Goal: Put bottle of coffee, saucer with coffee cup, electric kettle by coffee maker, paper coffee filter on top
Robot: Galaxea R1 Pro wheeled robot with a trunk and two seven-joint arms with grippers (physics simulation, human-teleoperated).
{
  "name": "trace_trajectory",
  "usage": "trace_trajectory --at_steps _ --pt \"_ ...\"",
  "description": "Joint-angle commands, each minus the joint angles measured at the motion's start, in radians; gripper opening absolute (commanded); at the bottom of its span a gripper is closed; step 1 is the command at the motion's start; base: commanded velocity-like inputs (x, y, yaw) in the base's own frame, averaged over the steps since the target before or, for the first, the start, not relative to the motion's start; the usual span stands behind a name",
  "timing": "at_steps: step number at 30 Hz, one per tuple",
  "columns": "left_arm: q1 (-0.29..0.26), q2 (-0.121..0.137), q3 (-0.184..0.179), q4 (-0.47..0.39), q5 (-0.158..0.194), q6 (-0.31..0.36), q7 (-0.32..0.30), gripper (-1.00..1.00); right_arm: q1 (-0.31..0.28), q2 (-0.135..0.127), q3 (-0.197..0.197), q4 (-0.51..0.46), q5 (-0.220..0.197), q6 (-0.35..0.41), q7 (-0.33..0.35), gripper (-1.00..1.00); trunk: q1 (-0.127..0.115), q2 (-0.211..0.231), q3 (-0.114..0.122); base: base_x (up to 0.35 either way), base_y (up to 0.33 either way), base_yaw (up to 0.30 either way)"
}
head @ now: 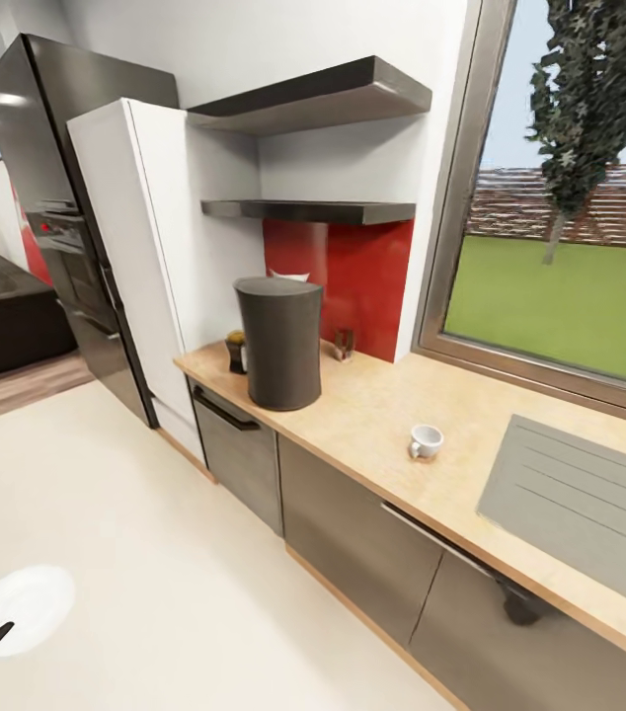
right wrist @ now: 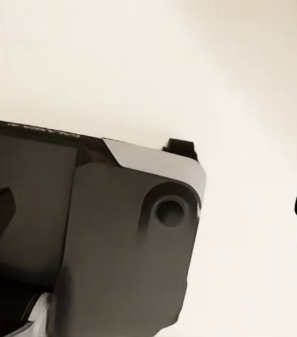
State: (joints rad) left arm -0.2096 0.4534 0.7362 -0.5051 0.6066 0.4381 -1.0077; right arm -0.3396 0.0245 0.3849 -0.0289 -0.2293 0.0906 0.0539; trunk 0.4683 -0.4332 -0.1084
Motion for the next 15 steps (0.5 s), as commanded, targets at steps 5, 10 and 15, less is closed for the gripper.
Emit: trace_trajectory --at_steps 5,10,15 --pt "-0.001 -0.003 0.0 0.0 0.003 0.006 0.001 -1.0 -0.001 0.0 0.009 -0.001 -0.01 0.005 0.001 1.0 0.001 -0.002 -0.001 0.243 0.264 -0.147" --pt "-0.001 -0.011 0.0 0.0 -0.003 0.004 0.006 -1.0 -0.001 0.0 0.009 0.0 -0.01 0.005 0.001 1.0 0.001 -0.002 0.001 0.239 0.267 -0.24" --pt "-0.006 -0.044 -0.026 -0.016 -0.028 -0.02 0.062 -1.0 -0.001 -0.001 0.009 0.0 -0.01 0.005 0.001 1.0 0.001 -0.002 0.003 0.084 0.092 -0.251"
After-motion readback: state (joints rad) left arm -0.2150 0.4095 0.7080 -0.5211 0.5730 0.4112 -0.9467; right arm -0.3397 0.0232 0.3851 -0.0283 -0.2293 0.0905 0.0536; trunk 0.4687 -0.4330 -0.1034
